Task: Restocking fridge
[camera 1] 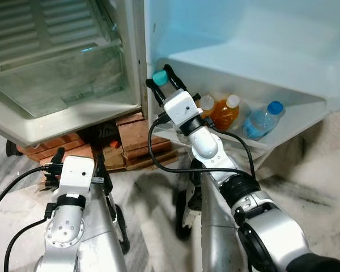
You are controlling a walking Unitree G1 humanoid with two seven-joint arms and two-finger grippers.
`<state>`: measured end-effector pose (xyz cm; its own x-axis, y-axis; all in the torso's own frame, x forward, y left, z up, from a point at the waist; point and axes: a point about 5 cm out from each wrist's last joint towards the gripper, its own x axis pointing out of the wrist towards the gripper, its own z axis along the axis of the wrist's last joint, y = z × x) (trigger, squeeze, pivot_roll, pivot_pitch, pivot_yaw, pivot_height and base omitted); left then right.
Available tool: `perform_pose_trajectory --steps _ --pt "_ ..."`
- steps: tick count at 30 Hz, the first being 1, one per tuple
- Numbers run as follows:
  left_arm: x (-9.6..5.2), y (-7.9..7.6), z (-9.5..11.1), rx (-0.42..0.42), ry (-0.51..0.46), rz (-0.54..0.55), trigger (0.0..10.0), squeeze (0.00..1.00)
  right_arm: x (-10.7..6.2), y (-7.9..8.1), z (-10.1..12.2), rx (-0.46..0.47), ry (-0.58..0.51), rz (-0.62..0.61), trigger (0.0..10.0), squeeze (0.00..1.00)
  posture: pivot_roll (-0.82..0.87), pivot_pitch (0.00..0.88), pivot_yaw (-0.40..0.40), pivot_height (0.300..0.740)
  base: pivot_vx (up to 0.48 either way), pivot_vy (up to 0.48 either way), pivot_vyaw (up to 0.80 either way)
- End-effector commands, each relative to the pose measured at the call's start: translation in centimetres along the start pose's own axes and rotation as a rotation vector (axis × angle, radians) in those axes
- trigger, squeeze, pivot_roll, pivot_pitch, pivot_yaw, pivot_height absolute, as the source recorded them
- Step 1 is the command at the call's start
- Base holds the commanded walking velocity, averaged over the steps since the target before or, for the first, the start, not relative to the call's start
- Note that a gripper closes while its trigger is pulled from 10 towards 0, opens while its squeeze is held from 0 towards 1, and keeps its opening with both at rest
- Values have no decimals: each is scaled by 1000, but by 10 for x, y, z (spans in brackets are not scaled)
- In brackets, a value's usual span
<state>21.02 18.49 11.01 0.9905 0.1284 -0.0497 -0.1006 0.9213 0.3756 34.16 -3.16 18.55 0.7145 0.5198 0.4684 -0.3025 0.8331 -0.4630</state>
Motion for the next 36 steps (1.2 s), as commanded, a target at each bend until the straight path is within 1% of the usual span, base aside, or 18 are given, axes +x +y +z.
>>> perform_pose_trajectory --steps 1,4,6,8,10,11,12,13,15,17,18,22,26,29,30,33,35,36 --pt "-4 0 -3 13 19 -12 10000 0 35 -43 64 8 -299 -212 10000 0 174 313 -61 496 0 0 0" --pt "-2 0 -3 15 17 -12 10000 0 32 -46 68 27 -319 -225 10000 0 176 310 -56 496 0 0 0" --pt "0 1 -2 18 13 -12 10000 0 22 -45 56 69 -266 -222 10000 0 175 306 -51 496 0 0 0" --pt "2 2 -3 22 12 -12 10000 0 5 -44 31 83 -174 -214 10000 0 174 300 -46 496 0 0 0" --pt "3 2 -3 23 11 -12 10000 0 -1 -46 24 111 -136 -239 10000 0 174 300 -46 496 0 0 0" --pt "4 3 -3 26 11 -11 10000 0 -10 -51 12 171 -73 -296 10000 0 172 296 -43 496 0 0 0" --pt "5 3 -3 27 10 -11 10000 0 -14 -53 7 182 -54 -313 10000 0 169 293 -38 496 0 0 0" --pt "5 3 -3 27 10 -11 10000 0 -14 -53 7 182 -54 -313 10000 0 169 293 -38 496 0 0 0" --pt "8 3 -3 37 -5 -21 10000 0 -18 -58 8 268 -68 -342 10000 0 173 285 -22 496 0 0 0" --pt "9 3 -3 39 -6 -22 10000 0 -16 -57 9 288 -80 -329 10000 0 174 282 -13 496 0 0 0" --pt "12 4 -2 44 -12 -25 10000 0 -11 -49 14 350 -98 -278 10000 0 181 280 -1 496 0 0 0" --pt "16 7 1 52 -27 -24 10000 0 -5 -34 30 328 -170 -200 10000 0 190 273 6 496 0 0 0" --pt "18 10 1 58 -35 -19 10000 0 -5 -37 42 302 -243 -205 10000 0 191 265 9 496 0 0 0" --pt "20 9 2 66 -46 -17 10000 0 -7 -43 42 326 -242 -223 10000 0 188 258 13 496 0 0 0" --pt "21 8 2 69 -53 -19 10000 0 -11 -40 39 349 -223 -198 10000 0 188 255 14 496 0 0 0" --pt "23 8 4 68 -57 -19 10000 0 -22 -37 31 344 -194 -173 10000 0 191 251 17 496 0 0 0" --pt "25 9 5 67 -59 -18 10000 0 -30 -37 28 308 -182 -152 10000 0 188 246 18 496 0 0 0" --pt "26 10 5 66 -58 -17 10000 0 -39 -38 28 268 -178 -127 10000 0 180 244 19 496 0 0 0"
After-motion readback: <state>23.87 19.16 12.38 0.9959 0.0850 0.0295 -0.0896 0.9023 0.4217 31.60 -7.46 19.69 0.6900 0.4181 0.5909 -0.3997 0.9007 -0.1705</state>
